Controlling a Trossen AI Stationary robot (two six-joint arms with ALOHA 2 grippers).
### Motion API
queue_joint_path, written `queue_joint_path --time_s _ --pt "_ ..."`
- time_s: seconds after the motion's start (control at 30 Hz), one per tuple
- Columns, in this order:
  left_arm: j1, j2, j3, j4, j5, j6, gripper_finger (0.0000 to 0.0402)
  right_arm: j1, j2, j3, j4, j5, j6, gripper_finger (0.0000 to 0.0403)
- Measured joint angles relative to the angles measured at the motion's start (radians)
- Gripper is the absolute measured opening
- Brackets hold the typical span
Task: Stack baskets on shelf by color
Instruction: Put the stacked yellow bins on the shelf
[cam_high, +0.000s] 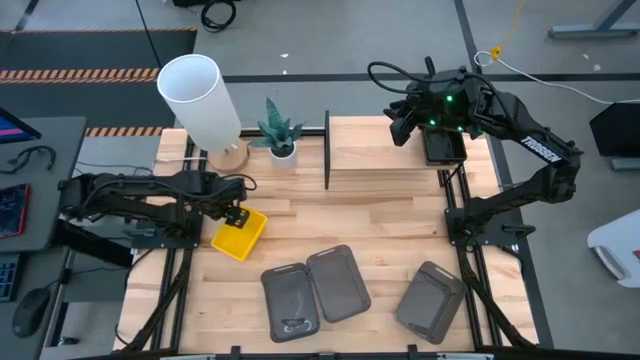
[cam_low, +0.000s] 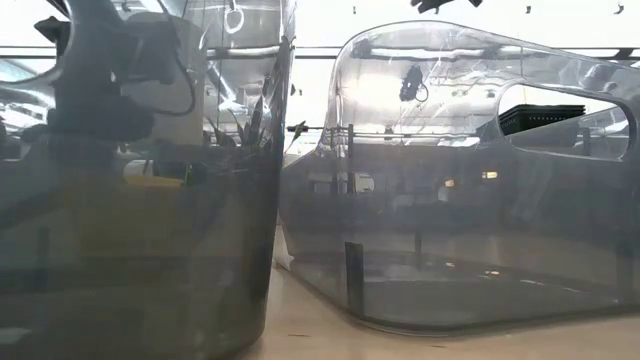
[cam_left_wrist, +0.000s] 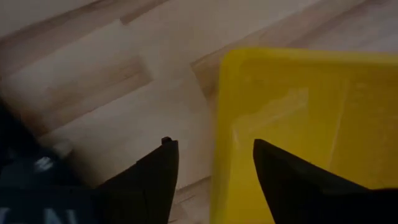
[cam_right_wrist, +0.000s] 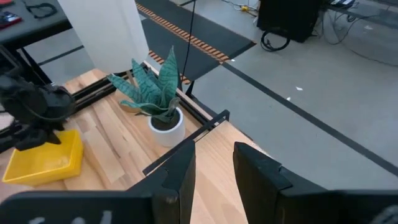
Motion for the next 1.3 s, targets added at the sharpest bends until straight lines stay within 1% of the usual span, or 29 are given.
queue_joint_path --time_s 0.1,0.23,0.33,0.43,0.53,0.57,0.63,0.73,0.8,0.93,1.03,1.13,1.3 --pt "0.000 0.053 0.000 0.075 0.041 0.021 0.0192 0.006 0.009 0.000 0.001 -0.013 0.006 0.0114" --pt "0.000 0.146 0.001 0.114 0.088 0.036 0.0158 0.029 0.016 0.000 0.007 -0.015 0.004 0.0114" --pt "0.000 0.200 0.001 0.141 0.119 0.097 0.0126 0.048 0.022 0.000 0.011 -0.015 0.003 0.0114" --pt "0.000 0.225 0.001 0.215 0.151 0.125 0.0082 0.058 0.023 0.000 0.014 -0.015 0.002 0.0114" --pt "0.000 0.226 0.007 0.318 0.205 0.101 0.0026 0.059 0.026 0.000 0.014 -0.015 0.001 0.0114" --pt "0.000 0.226 0.018 0.346 0.227 0.078 0.0016 0.059 0.026 0.000 0.014 -0.016 0.001 0.0114" --pt "0.000 0.226 0.070 0.374 0.256 0.076 0.0013 0.059 0.025 0.000 0.014 -0.018 0.002 0.0114" --pt "0.001 0.227 0.184 0.359 0.254 0.114 0.0014 0.059 0.025 0.000 0.014 -0.019 -0.004 0.0114" --pt "0.010 0.239 0.273 0.360 0.226 0.132 0.0012 0.054 0.025 0.000 0.014 -0.019 -0.006 0.0114" --pt "0.056 0.302 0.466 0.330 0.202 0.172 0.0012 0.038 0.032 0.000 0.012 -0.020 -0.006 0.0114" --pt "0.085 0.392 0.643 0.257 0.170 0.250 0.0012 0.027 0.041 0.000 0.011 -0.020 -0.007 0.0114" --pt "0.111 0.512 0.835 0.167 0.138 0.341 0.0012 0.008 0.042 0.000 -0.006 -0.021 -0.006 0.0114" --pt "0.171 0.709 1.163 0.014 0.135 0.366 0.0013 -0.027 0.008 0.000 -0.041 -0.020 0.000 0.0114"
